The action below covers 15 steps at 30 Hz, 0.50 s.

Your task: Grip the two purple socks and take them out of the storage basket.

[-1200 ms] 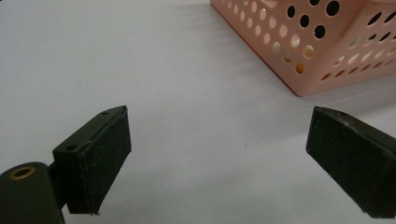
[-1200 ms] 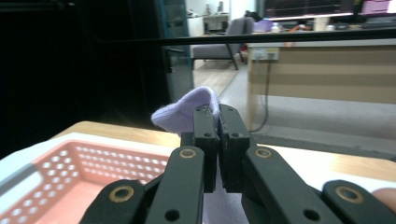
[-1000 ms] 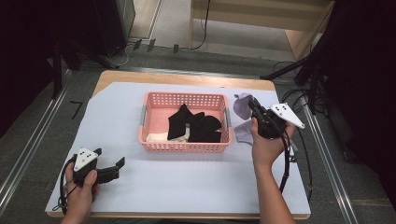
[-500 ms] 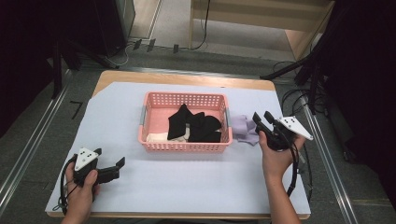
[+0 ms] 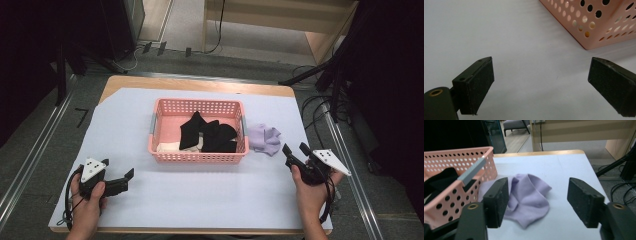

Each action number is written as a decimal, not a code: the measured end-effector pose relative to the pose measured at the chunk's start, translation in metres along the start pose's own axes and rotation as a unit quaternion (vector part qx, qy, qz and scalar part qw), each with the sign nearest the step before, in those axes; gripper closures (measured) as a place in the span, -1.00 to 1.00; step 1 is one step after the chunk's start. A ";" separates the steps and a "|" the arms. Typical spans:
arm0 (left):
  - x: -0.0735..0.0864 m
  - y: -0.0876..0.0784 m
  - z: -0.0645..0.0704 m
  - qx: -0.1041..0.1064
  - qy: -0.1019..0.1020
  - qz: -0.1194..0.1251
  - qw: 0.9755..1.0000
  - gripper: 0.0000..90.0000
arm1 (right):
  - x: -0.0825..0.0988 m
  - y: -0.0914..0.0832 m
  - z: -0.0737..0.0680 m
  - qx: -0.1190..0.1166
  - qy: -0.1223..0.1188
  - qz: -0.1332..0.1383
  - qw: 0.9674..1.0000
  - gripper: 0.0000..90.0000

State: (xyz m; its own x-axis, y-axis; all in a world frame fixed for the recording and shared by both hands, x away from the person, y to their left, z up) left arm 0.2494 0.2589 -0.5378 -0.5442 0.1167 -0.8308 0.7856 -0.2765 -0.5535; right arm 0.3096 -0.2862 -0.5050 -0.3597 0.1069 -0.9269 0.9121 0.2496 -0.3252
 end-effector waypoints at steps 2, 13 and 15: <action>0.000 0.000 0.000 -0.001 0.000 0.000 1.000 -0.84 | 0.007 -0.003 0.003 0.001 -0.007 -0.005 1.000 -0.32; 0.000 0.000 0.000 -0.001 -0.001 -0.002 1.000 -0.84 | 0.038 -0.026 0.023 0.008 -0.019 -0.042 0.999 -0.37; 0.000 0.000 0.000 -0.001 0.000 -0.001 1.000 -0.84 | 0.042 -0.030 0.027 0.011 -0.022 -0.046 0.999 -0.38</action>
State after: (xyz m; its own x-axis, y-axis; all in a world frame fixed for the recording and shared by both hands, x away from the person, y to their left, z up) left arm 0.2494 0.2586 -0.5379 -0.5464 0.1180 -0.8292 0.7844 -0.2751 -0.5560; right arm 0.2724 -0.3149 -0.5392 -0.4339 0.0425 -0.9000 0.8796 0.2361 -0.4129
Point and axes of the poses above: each handheld gripper's, and its own axes: y roughly forward along the jaws, x roughly out of its underside, z roughly to its right, the point moved 6 cm from there along y, roughly forward along the jaws, and after that the axes turned 1 degree about -z, right-handed, at the moved point
